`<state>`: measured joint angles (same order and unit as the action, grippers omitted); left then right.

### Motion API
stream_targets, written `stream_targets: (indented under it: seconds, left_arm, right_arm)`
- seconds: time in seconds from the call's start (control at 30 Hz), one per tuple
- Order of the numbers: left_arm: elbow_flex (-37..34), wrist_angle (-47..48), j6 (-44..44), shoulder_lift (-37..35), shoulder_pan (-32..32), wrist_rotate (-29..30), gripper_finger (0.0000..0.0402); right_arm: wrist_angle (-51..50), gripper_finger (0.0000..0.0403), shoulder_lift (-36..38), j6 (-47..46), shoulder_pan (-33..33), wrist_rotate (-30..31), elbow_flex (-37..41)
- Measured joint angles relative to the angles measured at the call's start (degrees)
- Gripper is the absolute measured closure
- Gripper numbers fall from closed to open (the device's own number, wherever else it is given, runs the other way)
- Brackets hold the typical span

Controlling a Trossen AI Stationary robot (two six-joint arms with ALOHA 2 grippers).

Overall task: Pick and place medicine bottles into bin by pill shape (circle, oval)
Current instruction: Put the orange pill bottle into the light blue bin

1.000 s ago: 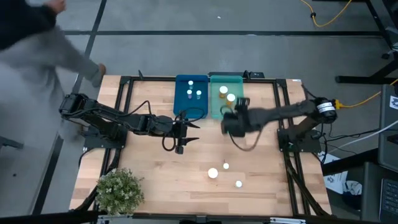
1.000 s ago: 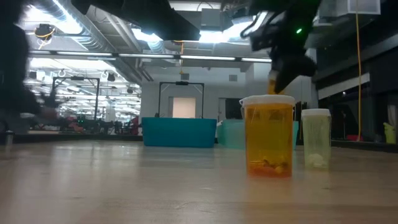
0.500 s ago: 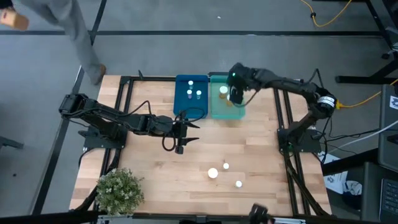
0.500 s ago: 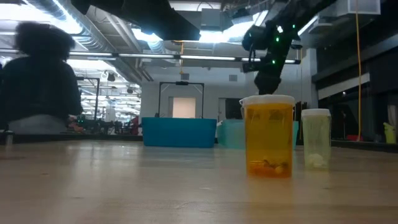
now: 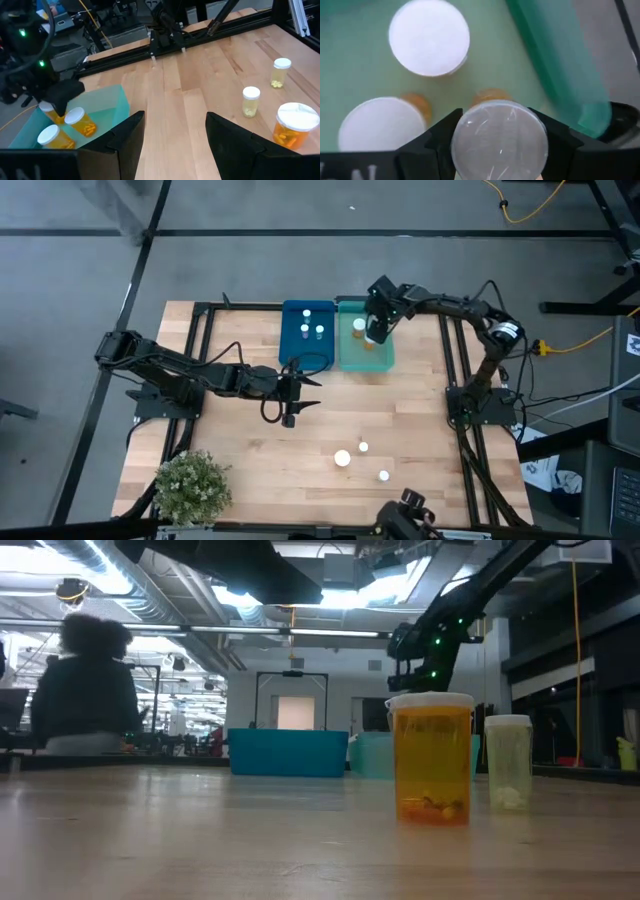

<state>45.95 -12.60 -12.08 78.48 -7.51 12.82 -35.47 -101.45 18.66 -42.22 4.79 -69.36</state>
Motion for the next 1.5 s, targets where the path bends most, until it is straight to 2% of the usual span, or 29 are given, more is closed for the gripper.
stream_targets:
  seconds: [0.2, 0.4, 0.63, 1.23, 1.5]
  left_arm:
    - [0.00, 0.15, 0.02, -0.01, 0.00, 0.00, 0.0200]
    - [0.00, 0.15, 0.02, -0.01, 0.00, 0.00, 0.0200]
    - [0.00, 0.15, 0.02, -0.02, 0.00, 0.00, 0.0200]
    - [0.00, 0.17, 0.07, 0.00, 0.00, 0.00, 0.0200]
    - [0.00, 0.17, 0.07, -0.02, 0.00, 0.00, 0.0200]
  right_arm:
    - [1.10, 0.0194, -2.44, -1.60, -0.43, 0.14, 0.05]
    - [0.99, 0.0181, -1.83, -3.51, -0.44, 5.82, -0.17]
    - [-0.54, 0.0171, -1.83, -4.38, -0.42, 1.59, -1.85]
    - [-0.71, 0.0174, -1.83, -4.97, -0.39, 1.11, -2.62]
    - [-0.57, 0.0173, -1.77, -6.28, -0.39, -2.65, -2.64]
